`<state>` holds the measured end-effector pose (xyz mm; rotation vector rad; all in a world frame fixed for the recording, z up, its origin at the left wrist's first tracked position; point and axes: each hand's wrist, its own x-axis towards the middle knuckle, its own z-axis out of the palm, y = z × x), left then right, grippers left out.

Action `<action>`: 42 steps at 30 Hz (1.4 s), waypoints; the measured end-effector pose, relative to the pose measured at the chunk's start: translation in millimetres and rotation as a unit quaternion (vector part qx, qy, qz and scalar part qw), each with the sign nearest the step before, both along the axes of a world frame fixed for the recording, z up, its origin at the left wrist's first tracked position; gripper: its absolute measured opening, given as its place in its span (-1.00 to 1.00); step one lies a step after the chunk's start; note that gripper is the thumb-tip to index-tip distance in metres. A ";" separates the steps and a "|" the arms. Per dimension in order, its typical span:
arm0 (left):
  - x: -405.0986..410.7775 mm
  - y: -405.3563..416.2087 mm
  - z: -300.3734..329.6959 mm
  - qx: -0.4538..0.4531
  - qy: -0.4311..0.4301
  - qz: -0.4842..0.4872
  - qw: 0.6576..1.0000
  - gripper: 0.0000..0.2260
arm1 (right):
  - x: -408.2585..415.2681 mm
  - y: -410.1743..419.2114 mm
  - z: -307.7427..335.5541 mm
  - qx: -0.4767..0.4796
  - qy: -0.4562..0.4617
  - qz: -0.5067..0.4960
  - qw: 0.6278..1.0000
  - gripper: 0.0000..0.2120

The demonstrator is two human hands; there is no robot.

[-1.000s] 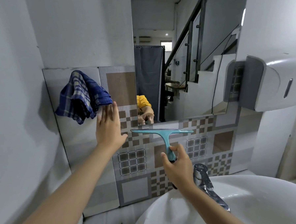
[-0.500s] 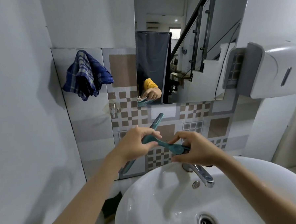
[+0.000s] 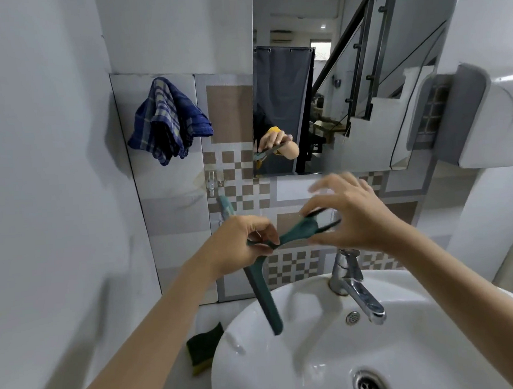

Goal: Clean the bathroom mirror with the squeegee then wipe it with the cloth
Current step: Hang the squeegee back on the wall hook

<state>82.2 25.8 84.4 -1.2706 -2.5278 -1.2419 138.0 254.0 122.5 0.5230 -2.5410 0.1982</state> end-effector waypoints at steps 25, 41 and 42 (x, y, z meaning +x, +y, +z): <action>-66.9 -56.4 -115.8 0.217 0.017 0.242 0.946 -0.61 | -150.4 -135.8 -69.0 -0.446 -0.132 0.091 0.881 -0.40; -90.3 -50.9 -147.2 0.208 -0.040 0.247 0.946 -0.62 | -175.6 -135.3 -104.0 -0.432 -0.137 0.071 0.889 -0.41; -89.7 -50.9 -147.8 0.208 -0.041 0.245 0.946 -0.62 | -175.3 -135.0 -103.9 -0.426 -0.134 0.066 0.892 -0.43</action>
